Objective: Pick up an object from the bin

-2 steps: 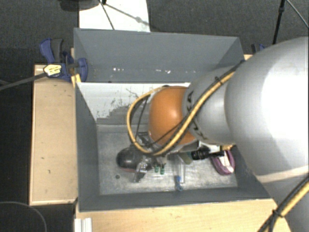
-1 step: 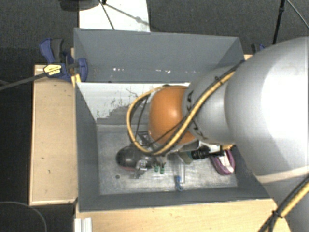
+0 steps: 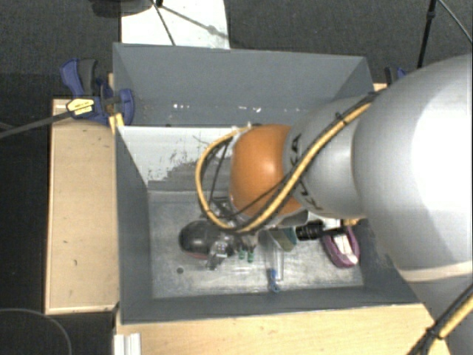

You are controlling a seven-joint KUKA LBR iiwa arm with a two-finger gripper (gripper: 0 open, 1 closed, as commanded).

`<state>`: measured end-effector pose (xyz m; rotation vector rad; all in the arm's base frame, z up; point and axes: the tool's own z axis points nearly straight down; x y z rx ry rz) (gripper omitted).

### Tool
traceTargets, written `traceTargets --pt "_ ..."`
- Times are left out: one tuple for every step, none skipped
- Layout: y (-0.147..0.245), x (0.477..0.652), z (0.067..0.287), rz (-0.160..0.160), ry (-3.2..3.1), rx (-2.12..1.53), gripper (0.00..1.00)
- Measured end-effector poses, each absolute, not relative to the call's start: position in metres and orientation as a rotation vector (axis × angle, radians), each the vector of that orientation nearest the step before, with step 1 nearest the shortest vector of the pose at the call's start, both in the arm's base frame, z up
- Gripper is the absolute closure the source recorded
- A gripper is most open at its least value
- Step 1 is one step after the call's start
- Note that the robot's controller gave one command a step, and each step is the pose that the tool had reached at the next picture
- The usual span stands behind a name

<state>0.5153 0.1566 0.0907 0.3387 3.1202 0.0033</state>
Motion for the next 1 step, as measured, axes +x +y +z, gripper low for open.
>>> traceTargets --pt "0.1568 0.5165 0.1515 0.005 3.118 0.34 1.0"
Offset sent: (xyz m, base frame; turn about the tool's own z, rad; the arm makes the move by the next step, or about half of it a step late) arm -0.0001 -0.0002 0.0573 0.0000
